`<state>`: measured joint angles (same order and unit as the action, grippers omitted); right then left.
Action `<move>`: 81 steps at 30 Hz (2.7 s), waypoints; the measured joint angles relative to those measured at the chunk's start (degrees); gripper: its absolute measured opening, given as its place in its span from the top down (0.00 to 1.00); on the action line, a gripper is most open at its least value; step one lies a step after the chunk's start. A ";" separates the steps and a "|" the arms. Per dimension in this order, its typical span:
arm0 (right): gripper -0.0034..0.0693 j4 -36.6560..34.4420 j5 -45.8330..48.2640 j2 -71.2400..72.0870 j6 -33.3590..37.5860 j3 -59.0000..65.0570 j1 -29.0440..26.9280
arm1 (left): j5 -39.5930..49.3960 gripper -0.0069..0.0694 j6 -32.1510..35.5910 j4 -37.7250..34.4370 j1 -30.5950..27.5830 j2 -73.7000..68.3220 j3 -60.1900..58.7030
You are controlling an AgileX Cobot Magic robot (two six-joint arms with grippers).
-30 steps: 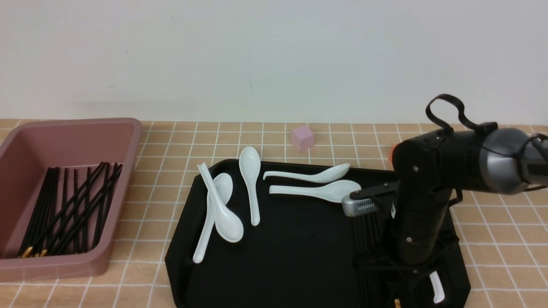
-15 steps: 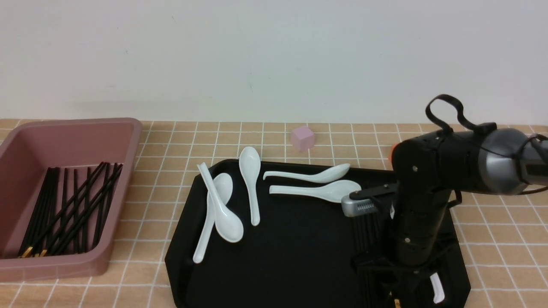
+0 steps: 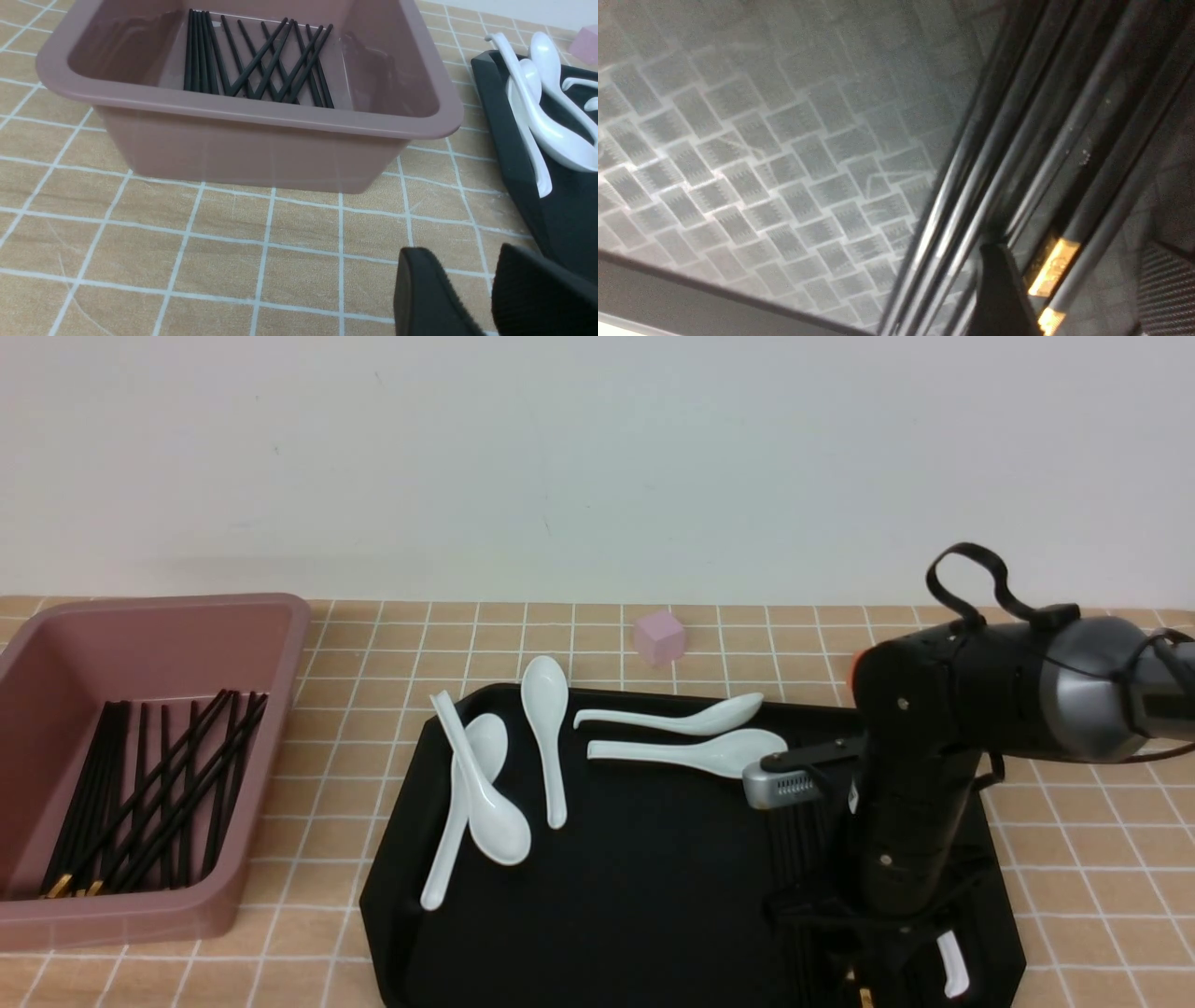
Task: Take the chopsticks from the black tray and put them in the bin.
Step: Use the right arm to grab a pair of chopsticks
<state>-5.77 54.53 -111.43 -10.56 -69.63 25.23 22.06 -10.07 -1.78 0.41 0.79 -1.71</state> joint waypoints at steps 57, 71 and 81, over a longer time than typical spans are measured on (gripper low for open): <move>0.51 2.08 7.13 -2.39 1.09 -5.65 -0.06 | 0.00 0.60 0.00 0.00 0.00 0.00 0.00; 0.51 3.40 3.02 -2.39 1.09 -5.65 -0.06 | 0.00 0.60 0.00 0.00 0.00 0.00 0.00; 0.51 3.45 1.94 -2.39 1.09 -5.65 -0.01 | 0.00 0.60 0.00 0.00 0.00 0.00 0.00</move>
<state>-2.32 56.47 -113.82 -9.47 -75.28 25.22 22.06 -10.07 -1.78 0.41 0.79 -1.71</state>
